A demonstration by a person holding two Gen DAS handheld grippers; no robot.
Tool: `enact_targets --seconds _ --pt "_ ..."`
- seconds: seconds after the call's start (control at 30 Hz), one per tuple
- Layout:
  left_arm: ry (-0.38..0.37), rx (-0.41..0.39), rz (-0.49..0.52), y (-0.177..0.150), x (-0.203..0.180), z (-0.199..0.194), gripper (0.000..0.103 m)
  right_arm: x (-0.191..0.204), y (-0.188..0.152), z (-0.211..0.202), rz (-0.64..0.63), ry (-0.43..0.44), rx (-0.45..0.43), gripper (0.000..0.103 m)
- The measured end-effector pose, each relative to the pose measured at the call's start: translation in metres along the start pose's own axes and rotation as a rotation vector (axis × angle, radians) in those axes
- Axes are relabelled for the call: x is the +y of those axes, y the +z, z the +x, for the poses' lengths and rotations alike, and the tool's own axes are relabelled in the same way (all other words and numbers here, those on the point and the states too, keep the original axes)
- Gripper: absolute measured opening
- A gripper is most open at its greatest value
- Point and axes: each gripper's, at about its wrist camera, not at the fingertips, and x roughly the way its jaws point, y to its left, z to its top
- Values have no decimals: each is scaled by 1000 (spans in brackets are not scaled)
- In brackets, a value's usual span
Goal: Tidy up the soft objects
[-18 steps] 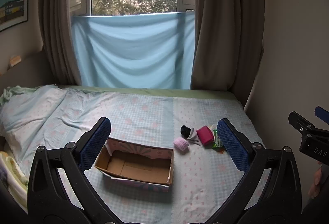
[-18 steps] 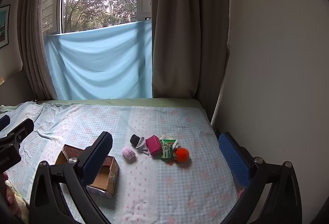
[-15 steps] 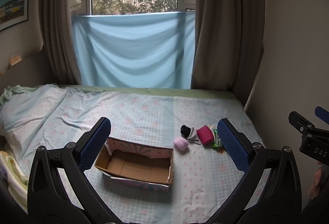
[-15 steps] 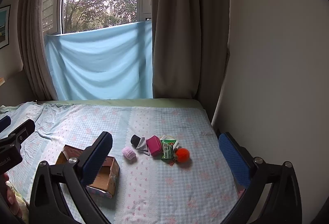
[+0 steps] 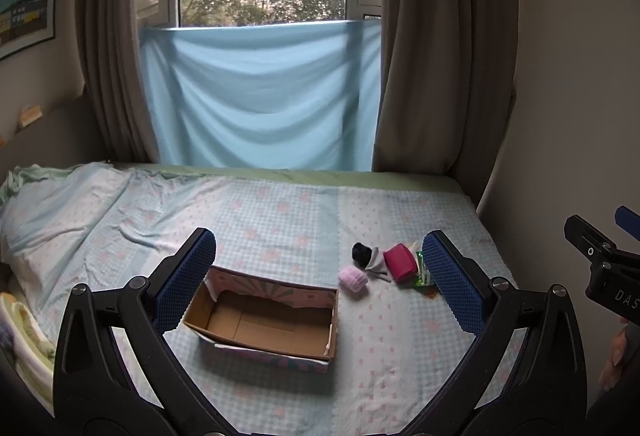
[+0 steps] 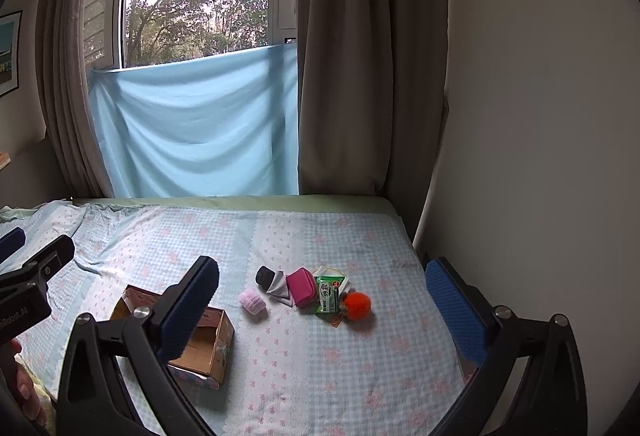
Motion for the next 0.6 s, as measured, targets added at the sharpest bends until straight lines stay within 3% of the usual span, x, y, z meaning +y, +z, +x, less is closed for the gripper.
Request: enact_targets --seconds 0.6 --pt "-1 9 5 3 -3 4 103 -2 2 2 5 1 -4 103"
